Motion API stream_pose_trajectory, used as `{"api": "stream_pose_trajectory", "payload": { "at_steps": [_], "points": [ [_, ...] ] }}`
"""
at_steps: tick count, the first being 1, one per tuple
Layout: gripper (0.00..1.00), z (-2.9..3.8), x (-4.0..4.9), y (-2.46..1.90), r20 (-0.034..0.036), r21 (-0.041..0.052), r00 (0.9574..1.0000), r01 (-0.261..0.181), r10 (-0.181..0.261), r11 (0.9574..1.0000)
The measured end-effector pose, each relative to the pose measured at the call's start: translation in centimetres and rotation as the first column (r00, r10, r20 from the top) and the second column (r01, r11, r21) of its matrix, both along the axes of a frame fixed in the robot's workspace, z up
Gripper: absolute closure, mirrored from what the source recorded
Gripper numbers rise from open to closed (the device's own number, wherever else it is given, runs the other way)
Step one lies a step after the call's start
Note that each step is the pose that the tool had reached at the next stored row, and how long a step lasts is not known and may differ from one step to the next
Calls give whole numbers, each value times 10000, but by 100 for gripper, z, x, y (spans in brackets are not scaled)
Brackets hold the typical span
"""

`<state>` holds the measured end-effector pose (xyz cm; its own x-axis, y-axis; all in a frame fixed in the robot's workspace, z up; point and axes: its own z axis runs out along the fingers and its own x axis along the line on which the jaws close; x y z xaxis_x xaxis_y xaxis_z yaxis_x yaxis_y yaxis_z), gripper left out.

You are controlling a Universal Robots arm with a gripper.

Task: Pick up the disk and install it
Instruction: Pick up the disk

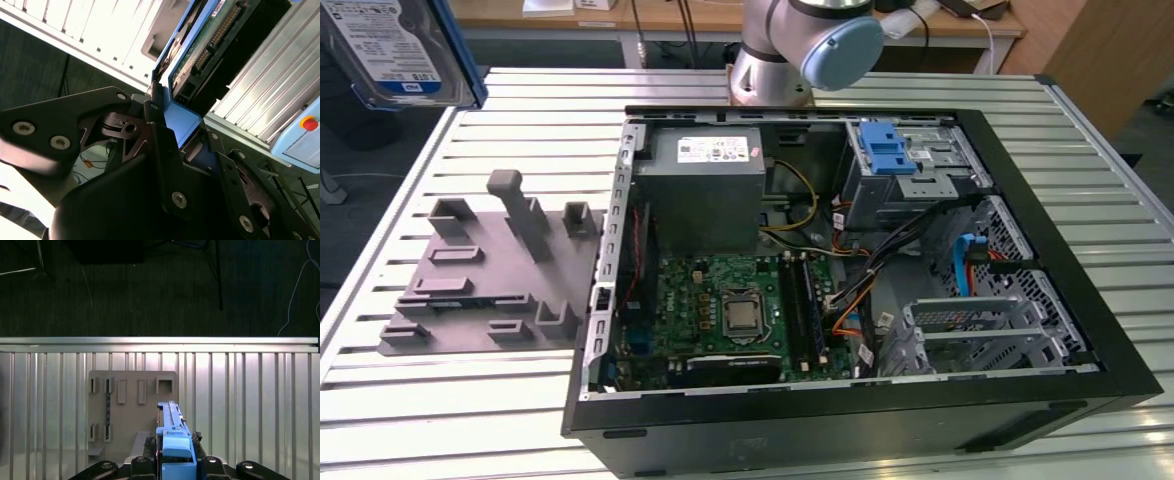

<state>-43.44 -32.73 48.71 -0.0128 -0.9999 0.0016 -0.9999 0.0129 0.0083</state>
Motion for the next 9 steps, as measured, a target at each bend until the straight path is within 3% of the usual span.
{"api": "stream_pose_trajectory", "payload": {
  "at_steps": [9],
  "points": [
    [64, 0, 57, 0, 1, 0, 10000, 0, 0, 10000]
  ]
}}
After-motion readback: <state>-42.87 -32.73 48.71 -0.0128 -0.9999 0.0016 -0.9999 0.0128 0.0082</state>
